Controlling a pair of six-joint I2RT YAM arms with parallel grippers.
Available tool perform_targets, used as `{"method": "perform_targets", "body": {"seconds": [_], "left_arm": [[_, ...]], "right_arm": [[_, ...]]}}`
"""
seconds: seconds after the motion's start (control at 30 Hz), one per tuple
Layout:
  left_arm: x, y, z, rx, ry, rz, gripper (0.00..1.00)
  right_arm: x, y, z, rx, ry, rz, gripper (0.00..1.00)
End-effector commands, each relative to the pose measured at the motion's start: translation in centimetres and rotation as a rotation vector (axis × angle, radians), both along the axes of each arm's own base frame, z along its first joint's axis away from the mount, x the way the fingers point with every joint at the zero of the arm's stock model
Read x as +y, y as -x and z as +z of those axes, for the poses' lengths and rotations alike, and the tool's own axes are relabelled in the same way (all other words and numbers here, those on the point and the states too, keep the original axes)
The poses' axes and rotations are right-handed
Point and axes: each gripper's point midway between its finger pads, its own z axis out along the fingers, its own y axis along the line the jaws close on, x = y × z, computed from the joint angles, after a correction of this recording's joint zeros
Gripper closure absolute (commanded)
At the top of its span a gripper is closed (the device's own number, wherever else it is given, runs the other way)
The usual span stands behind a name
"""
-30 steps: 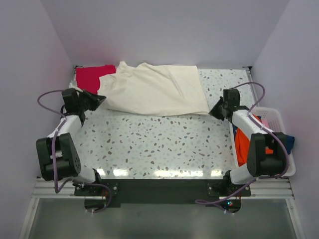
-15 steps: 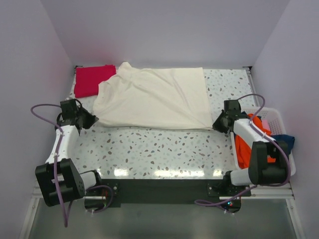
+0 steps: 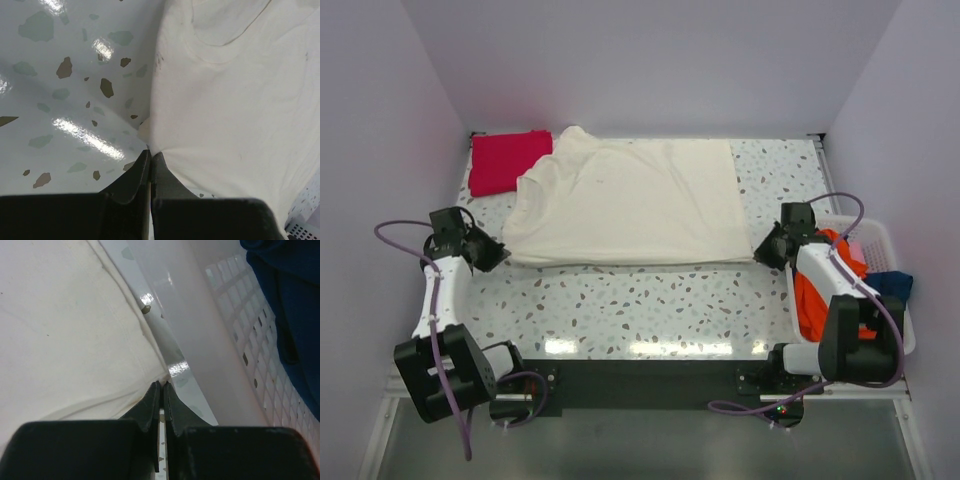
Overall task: Fold and stack the t-shirts
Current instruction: Flatten the tshirt out
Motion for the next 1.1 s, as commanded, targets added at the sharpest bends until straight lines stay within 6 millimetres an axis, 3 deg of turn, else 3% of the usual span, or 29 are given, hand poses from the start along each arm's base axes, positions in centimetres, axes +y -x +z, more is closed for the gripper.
{"method": "perform_targets", "body": {"seconds": [0.0, 0.17, 0.3, 0.57, 0.73, 0.83, 1.0, 1.07], "left_arm": [[0.5, 0.2, 1.8, -0.048, -0.042, -0.01, 1.0], [0.6, 0.6, 3.2, -0.084, -0.065, 0.001, 0.99], [0.7, 1.6, 2.1, -0.051, -0.078, 0.011, 0.98], [1.2, 3.5, 3.1, -0.055, -0.141, 0.051, 0.95], [1.0, 3.5, 2.4, -0.053, -0.118, 0.065, 0.94], [0.6, 2.7, 1.4, -0.067, -0.082, 0.064, 0.96], [-0.4, -1.4, 2.7, -0.175, -0.024, 0.027, 1.0], [-0.4, -2.6, 2.2, -0.144, -0.03, 0.027, 1.0]], "right_arm": [[-1.5, 0.8, 0.5, 0.006, 0.054, -0.03, 1.0], [-1.2, 0.5, 1.2, -0.008, 0.041, -0.018, 1.0], [-1.2, 1.0, 0.9, 0.003, 0.041, -0.017, 1.0], [-1.8, 2.6, 0.5, 0.018, 0.075, -0.023, 1.0], [-1.5, 2.1, 0.2, 0.011, 0.059, -0.015, 1.0], [-1.4, 1.1, -0.3, 0.005, 0.05, -0.022, 1.0], [-1.0, -1.8, 0.1, -0.037, 0.021, -0.024, 1.0], [-1.1, -2.7, -0.2, -0.032, 0.021, -0.027, 1.0]]}}
